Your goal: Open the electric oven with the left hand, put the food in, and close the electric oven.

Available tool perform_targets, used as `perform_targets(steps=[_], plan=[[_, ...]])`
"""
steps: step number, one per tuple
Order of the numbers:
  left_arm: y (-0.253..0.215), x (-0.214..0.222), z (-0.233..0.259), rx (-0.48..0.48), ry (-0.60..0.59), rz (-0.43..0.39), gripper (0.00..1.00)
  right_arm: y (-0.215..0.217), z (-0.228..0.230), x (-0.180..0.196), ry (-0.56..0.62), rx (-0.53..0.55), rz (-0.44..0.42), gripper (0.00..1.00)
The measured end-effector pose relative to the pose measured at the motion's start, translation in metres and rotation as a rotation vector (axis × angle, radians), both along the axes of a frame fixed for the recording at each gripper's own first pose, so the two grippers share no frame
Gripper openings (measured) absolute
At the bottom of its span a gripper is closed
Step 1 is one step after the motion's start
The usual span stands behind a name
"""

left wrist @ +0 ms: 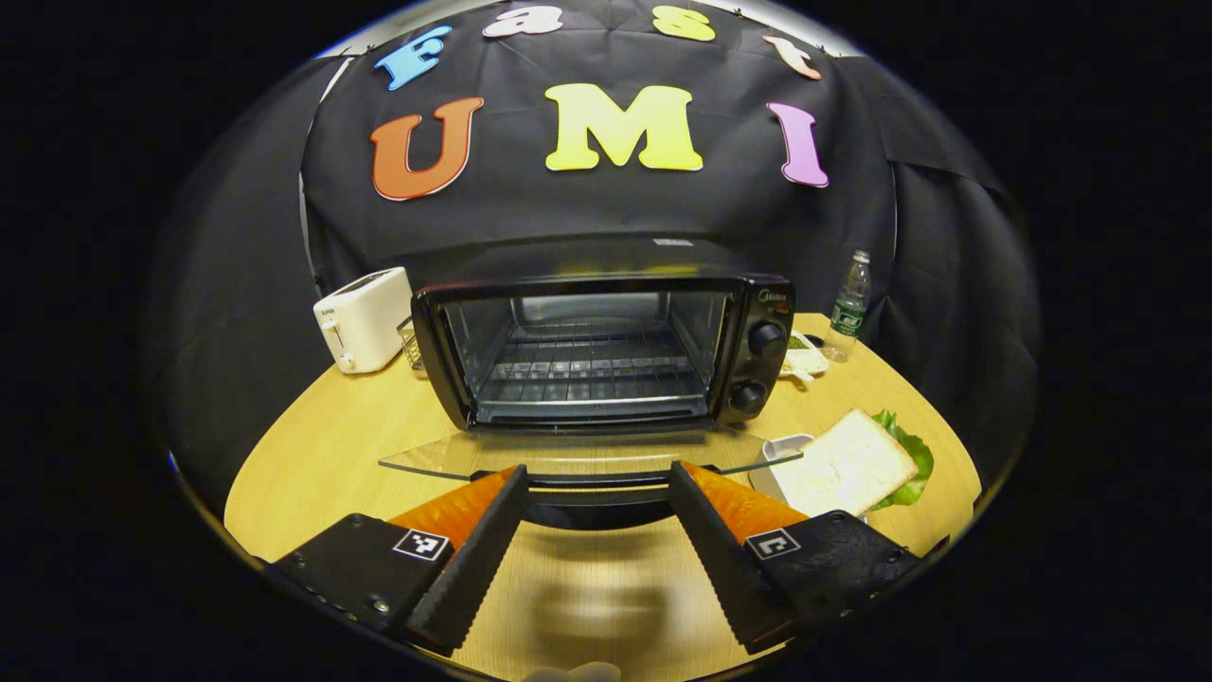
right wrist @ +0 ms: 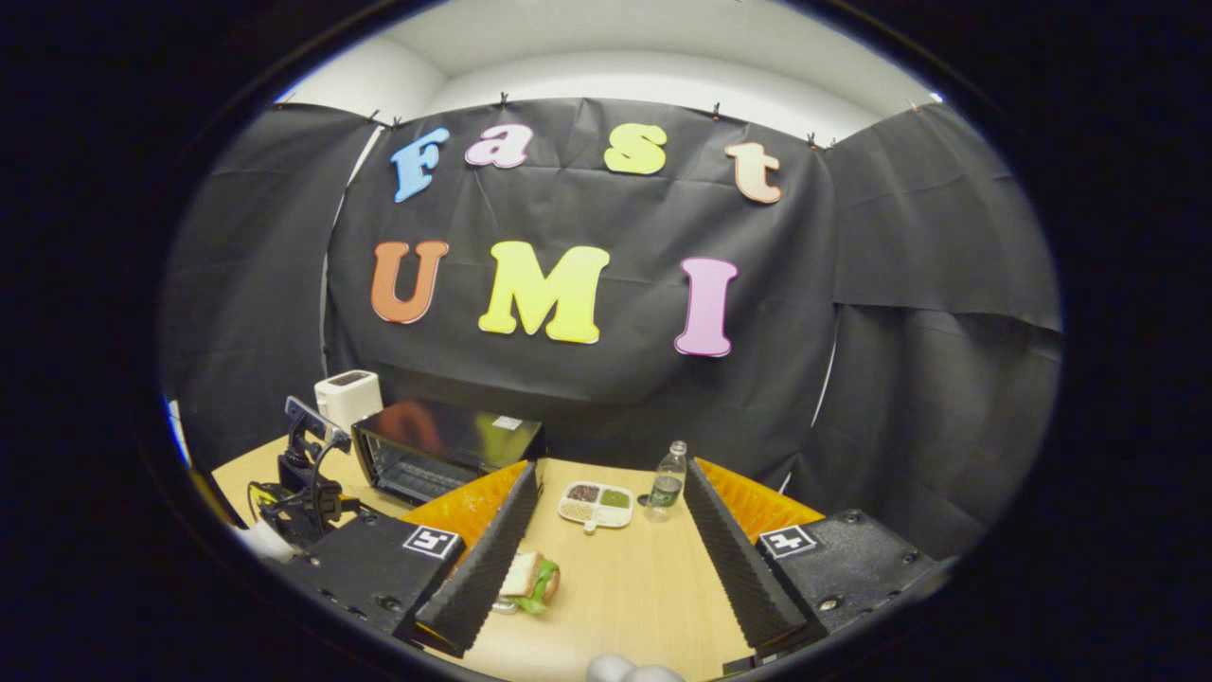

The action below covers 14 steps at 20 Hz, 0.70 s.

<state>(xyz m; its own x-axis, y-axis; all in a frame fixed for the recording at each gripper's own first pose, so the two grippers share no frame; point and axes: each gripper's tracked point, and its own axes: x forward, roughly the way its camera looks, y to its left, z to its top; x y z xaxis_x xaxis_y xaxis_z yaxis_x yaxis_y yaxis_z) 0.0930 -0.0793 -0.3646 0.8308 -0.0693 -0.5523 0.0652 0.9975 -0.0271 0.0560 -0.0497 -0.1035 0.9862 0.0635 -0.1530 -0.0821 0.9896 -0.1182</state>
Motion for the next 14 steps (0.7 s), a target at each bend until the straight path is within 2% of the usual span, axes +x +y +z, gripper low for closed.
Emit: perform_targets(steps=[4,12,14], plan=[[0.000,-0.009,-0.011,0.006,0.005,-0.003,0.99,0.001,-0.014,-0.009,0.031,-0.006,-0.007,1.00],[-0.002,-0.036,-0.072,-0.033,0.154,0.025,0.96,0.004,-0.034,-0.012,0.068,-0.016,-0.014,1.00],[-0.005,-0.037,-0.078,-0.042,0.146,0.034,0.96,0.003,-0.041,-0.013,0.082,-0.021,-0.016,1.00]])
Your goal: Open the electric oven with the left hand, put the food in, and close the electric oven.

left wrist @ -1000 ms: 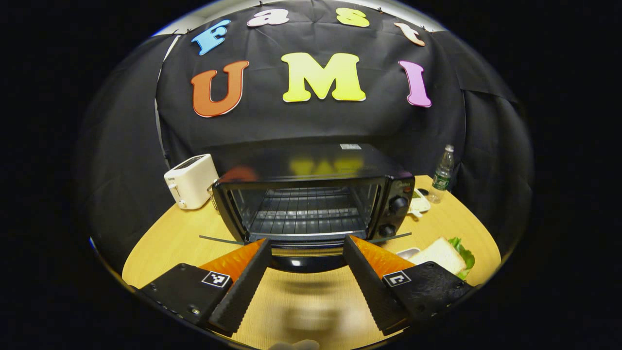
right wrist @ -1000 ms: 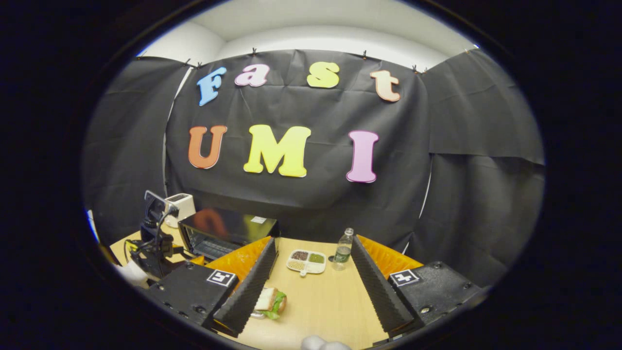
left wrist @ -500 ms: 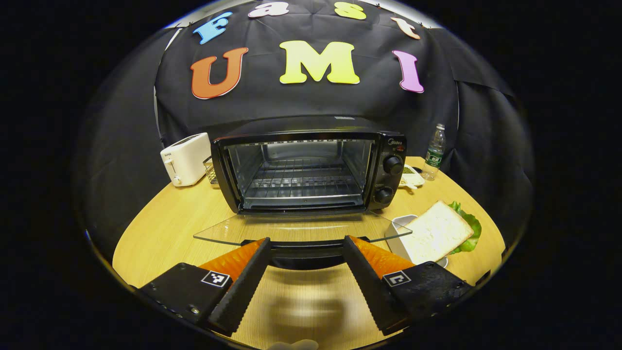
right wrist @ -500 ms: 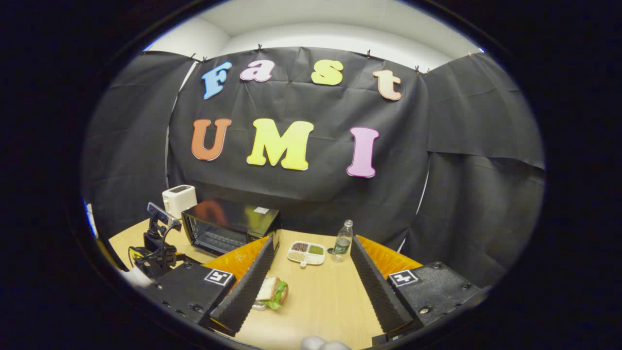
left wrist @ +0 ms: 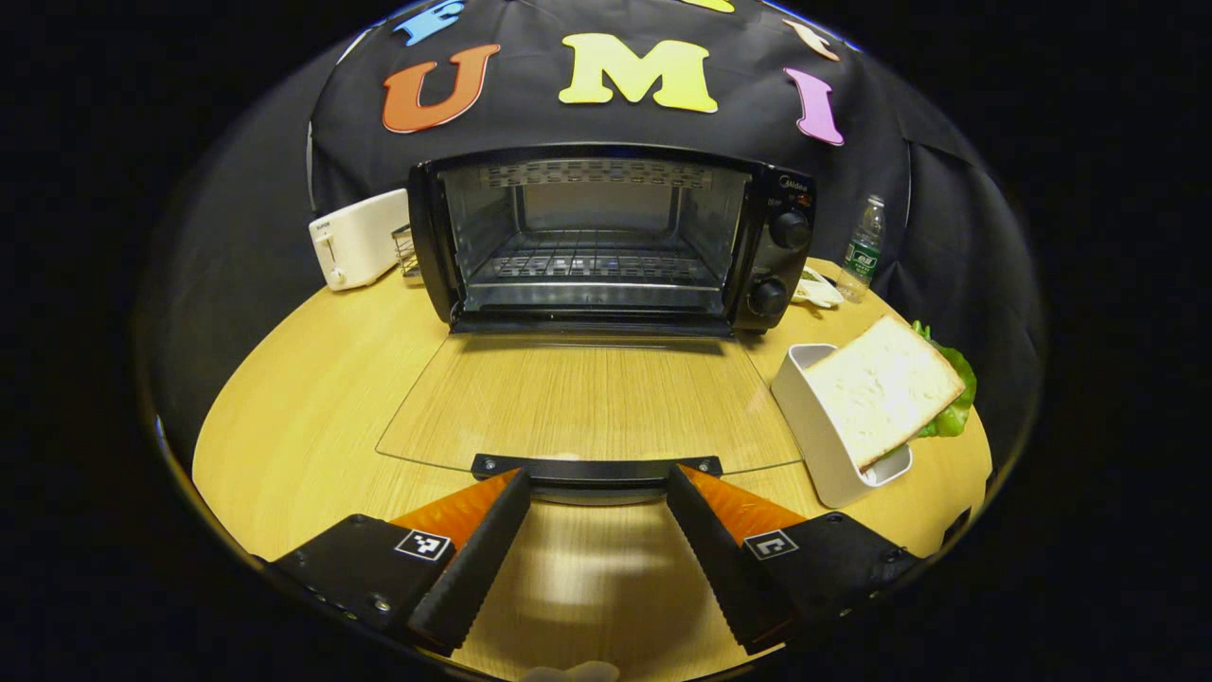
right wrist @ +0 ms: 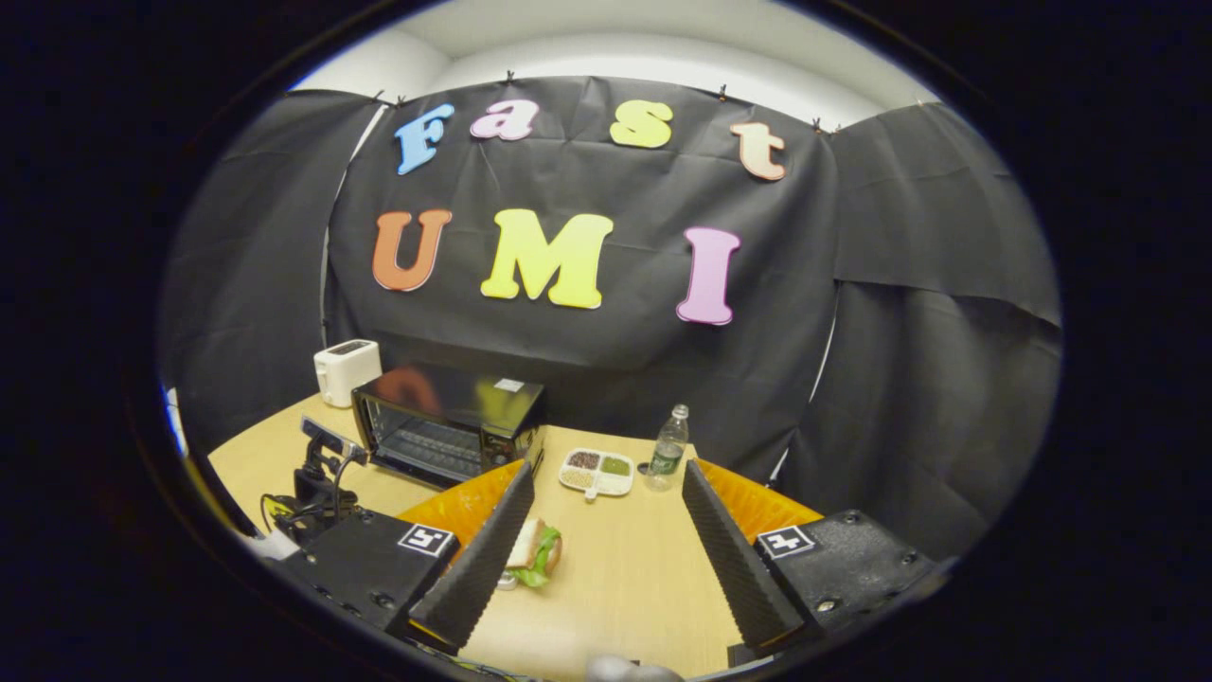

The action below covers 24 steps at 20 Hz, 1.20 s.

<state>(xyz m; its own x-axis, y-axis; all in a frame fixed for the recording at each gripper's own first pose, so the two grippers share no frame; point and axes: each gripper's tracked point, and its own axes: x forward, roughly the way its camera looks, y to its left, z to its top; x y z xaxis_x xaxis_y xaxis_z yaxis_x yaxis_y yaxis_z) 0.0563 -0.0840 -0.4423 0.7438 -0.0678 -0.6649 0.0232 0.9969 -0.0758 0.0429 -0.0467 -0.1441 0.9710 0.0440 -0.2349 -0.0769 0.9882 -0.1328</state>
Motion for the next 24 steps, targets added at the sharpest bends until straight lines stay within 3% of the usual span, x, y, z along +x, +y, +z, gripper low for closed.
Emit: perform_targets(steps=[5,6,10,17,24], plan=[[0.000,0.002,0.004,0.007,-0.033,-0.005,1.00,-0.004,-0.010,0.005,0.023,-0.001,-0.010,1.00],[0.000,0.001,0.007,0.005,-0.043,-0.004,0.96,-0.005,-0.010,0.006,0.021,-0.001,-0.011,1.00],[0.009,0.006,0.032,0.008,-0.093,0.019,0.96,-0.004,-0.008,0.013,0.017,-0.001,-0.001,1.00],[0.018,0.007,0.138,0.046,-0.260,0.009,0.96,-0.002,-0.035,0.027,0.075,0.038,0.041,1.00],[0.022,-0.003,0.266,0.097,-0.470,0.004,0.96,0.001,-0.107,0.038,0.224,0.098,0.109,1.00]])
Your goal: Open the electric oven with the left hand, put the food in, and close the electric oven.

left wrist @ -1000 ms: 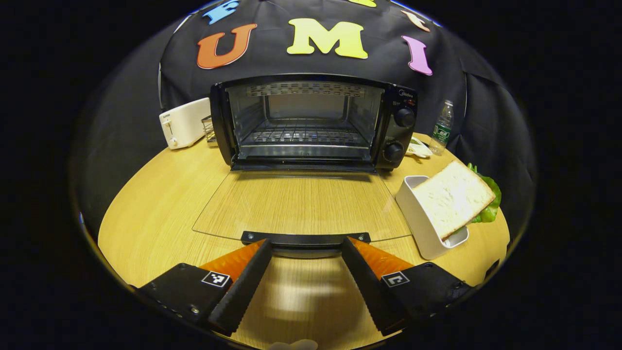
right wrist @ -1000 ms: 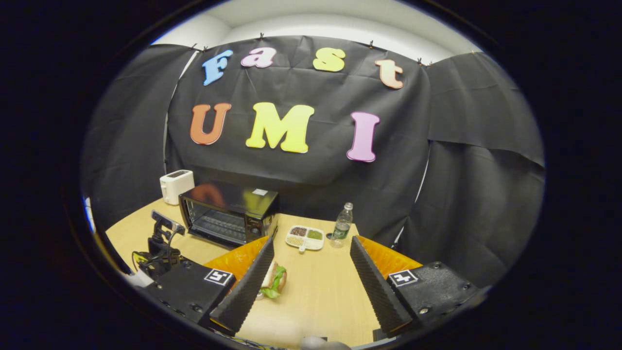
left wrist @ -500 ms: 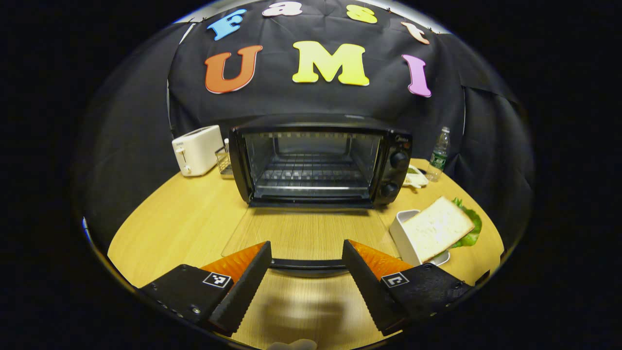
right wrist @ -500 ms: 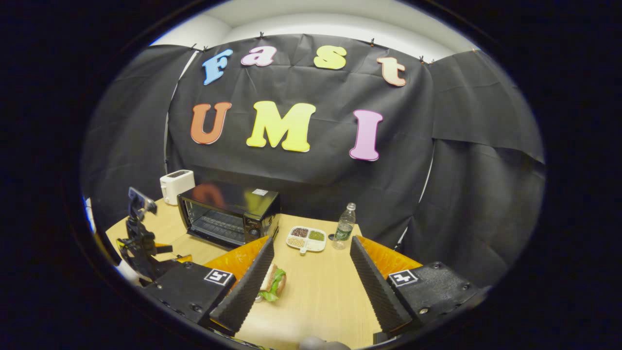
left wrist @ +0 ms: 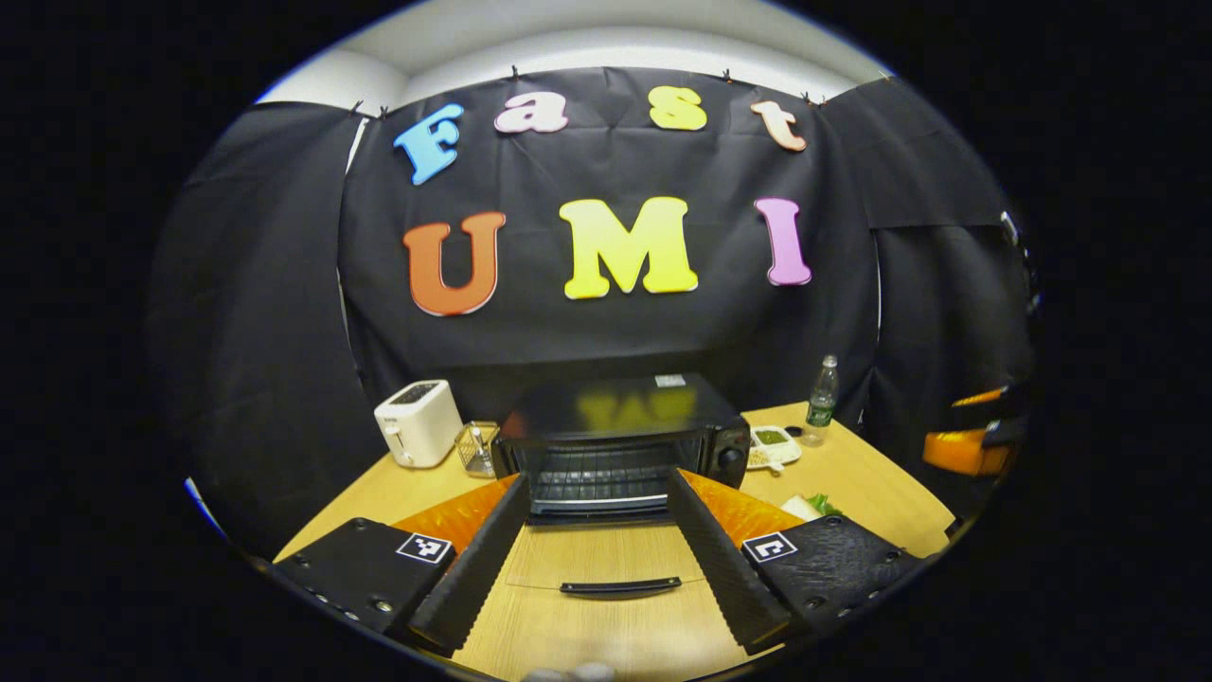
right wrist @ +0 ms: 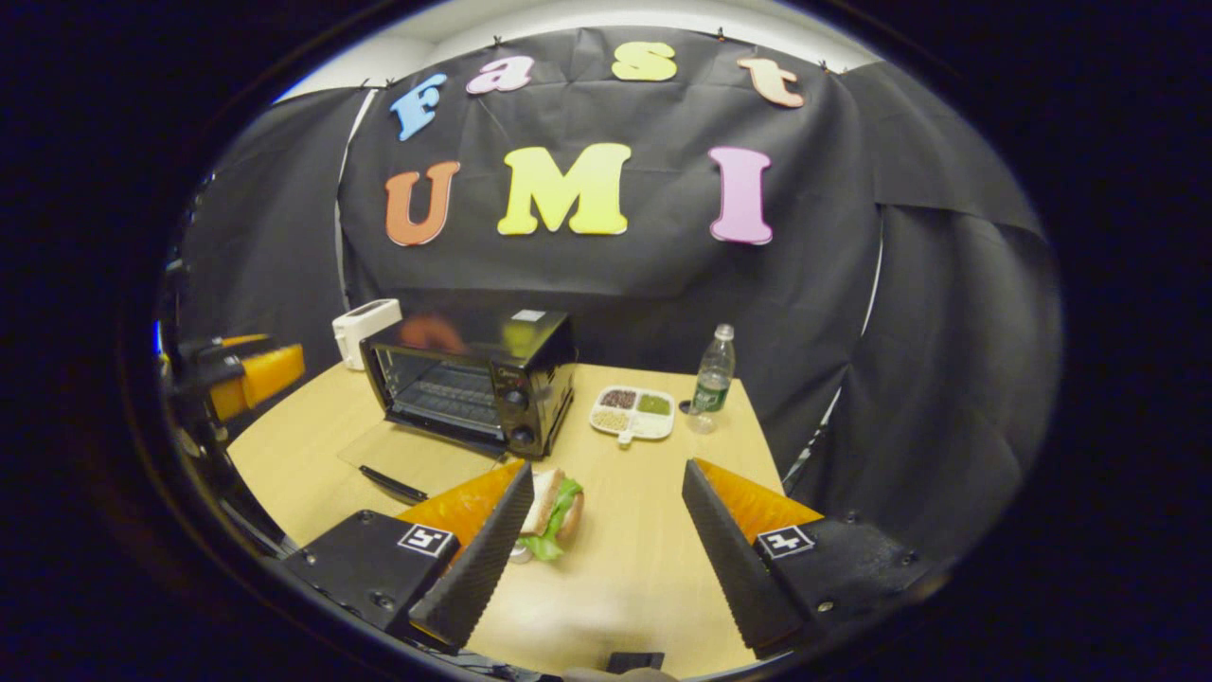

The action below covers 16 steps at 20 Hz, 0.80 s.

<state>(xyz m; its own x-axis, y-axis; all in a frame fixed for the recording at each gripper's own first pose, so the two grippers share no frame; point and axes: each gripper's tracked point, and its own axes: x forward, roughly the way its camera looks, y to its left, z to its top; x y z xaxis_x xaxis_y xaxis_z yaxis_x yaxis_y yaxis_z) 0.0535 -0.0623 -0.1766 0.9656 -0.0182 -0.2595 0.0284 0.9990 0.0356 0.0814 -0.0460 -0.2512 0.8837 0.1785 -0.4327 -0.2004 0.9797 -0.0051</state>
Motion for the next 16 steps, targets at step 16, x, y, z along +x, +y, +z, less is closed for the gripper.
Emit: perform_targets(steps=[16], plan=[[0.016,-0.009,0.089,0.059,-0.103,0.203,0.95,0.055,-0.139,0.065,0.511,0.392,0.236,0.90]])
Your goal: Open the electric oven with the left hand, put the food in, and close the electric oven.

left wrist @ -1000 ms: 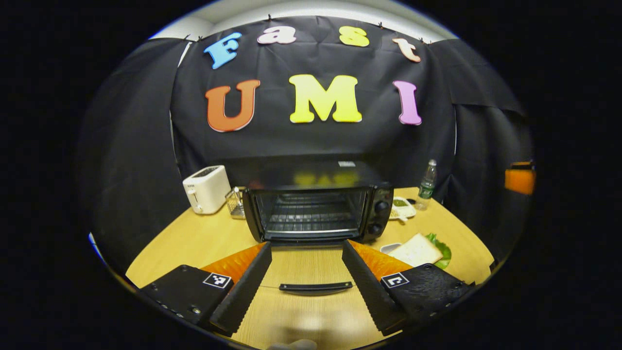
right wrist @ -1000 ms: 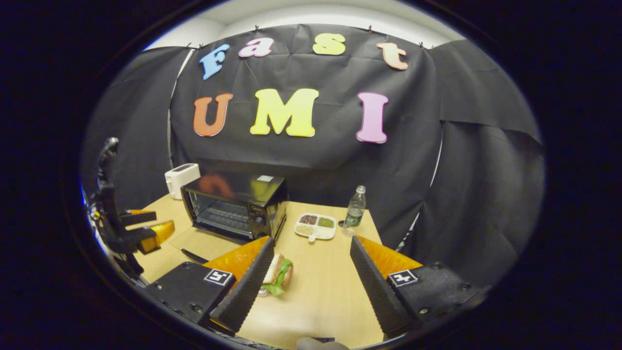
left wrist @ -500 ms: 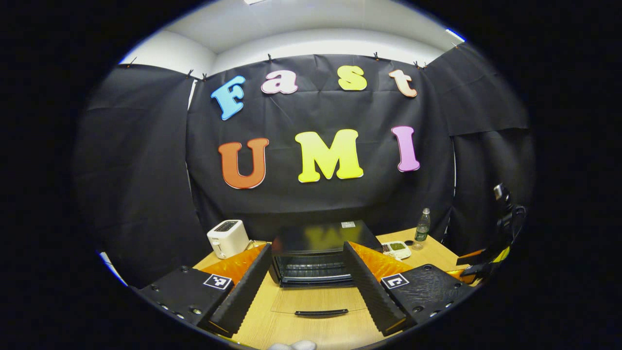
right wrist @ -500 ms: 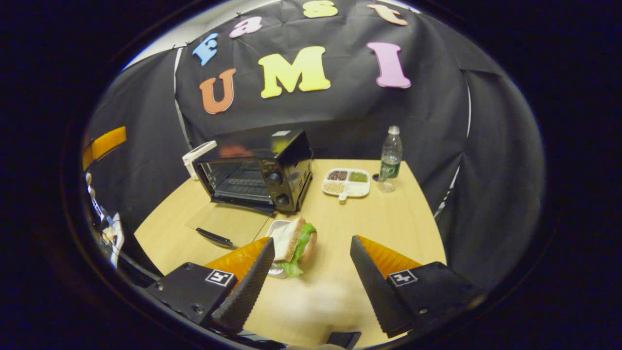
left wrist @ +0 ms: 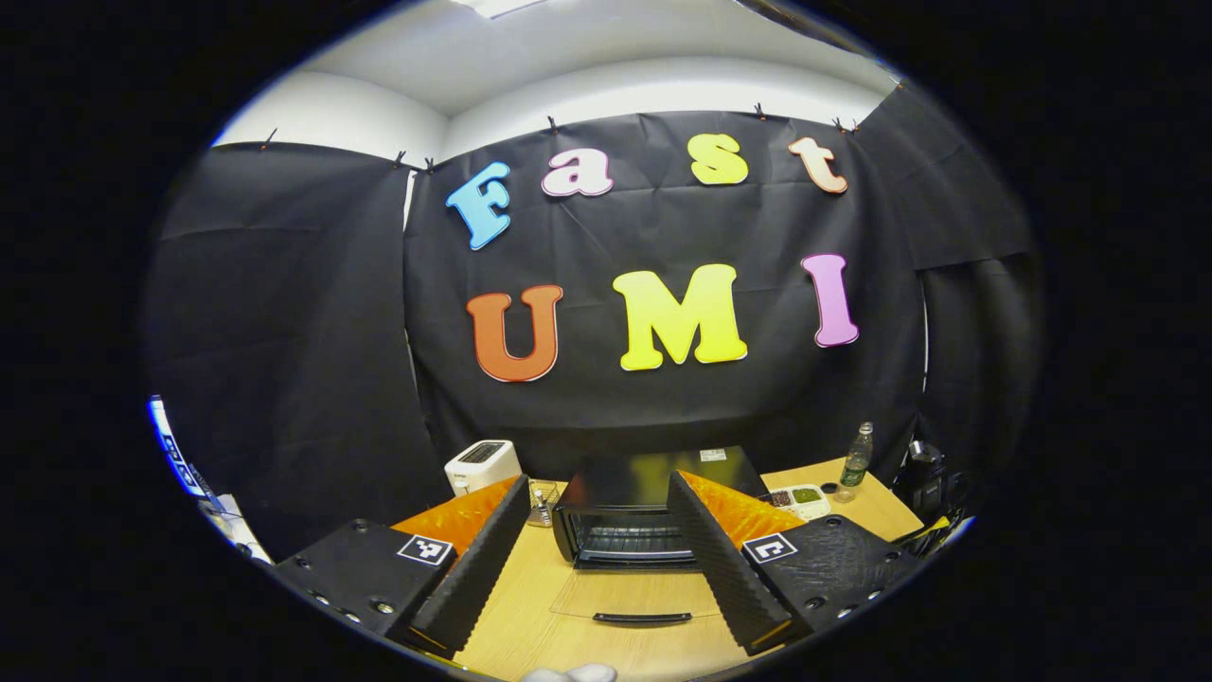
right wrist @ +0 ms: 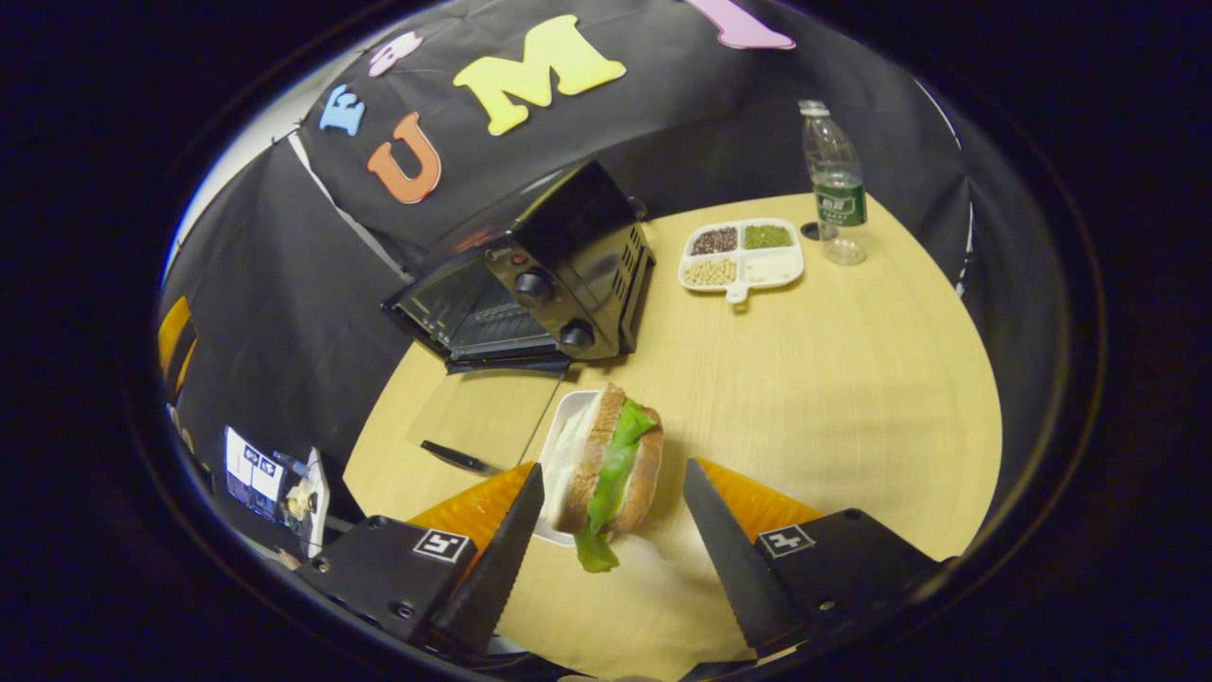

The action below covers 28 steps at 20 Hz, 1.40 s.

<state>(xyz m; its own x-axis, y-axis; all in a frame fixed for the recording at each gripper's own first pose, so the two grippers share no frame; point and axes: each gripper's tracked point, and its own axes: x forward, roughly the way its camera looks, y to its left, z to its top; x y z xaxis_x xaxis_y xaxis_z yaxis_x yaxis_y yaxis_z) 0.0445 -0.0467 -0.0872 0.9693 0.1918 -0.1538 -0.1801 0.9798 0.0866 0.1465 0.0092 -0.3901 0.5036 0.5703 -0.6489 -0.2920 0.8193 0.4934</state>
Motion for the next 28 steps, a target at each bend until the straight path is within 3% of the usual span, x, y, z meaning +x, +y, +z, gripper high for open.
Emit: perform_targets(steps=[4,5,7,8,12,17,22,28], plan=[[-0.002,0.006,-0.005,0.015,0.031,0.037,0.95,0.014,-0.013,0.012,0.112,0.094,0.041,0.87],[-0.003,0.007,-0.007,0.017,0.038,0.043,0.95,0.018,-0.013,0.013,0.135,0.120,0.050,0.91],[-0.006,0.010,-0.014,0.020,0.061,0.052,0.95,0.026,-0.013,0.013,0.183,0.174,0.077,0.74],[-0.006,0.009,-0.018,0.018,0.073,0.058,0.95,0.027,-0.011,0.011,0.206,0.189,0.080,0.60],[-0.009,0.012,-0.021,0.019,0.090,0.056,0.95,0.028,-0.009,0.012,0.231,0.221,0.090,0.45],[-0.005,0.010,-0.024,0.002,0.083,0.034,0.95,0.031,0.002,0.011,0.192,0.197,0.062,0.41],[0.006,0.004,-0.026,-0.021,0.060,-0.038,0.95,0.051,0.046,0.008,0.101,0.246,-0.045,0.41],[0.028,-0.006,-0.036,-0.057,0.064,-0.171,0.95,0.108,0.074,-0.004,0.025,0.387,-0.266,0.41]])
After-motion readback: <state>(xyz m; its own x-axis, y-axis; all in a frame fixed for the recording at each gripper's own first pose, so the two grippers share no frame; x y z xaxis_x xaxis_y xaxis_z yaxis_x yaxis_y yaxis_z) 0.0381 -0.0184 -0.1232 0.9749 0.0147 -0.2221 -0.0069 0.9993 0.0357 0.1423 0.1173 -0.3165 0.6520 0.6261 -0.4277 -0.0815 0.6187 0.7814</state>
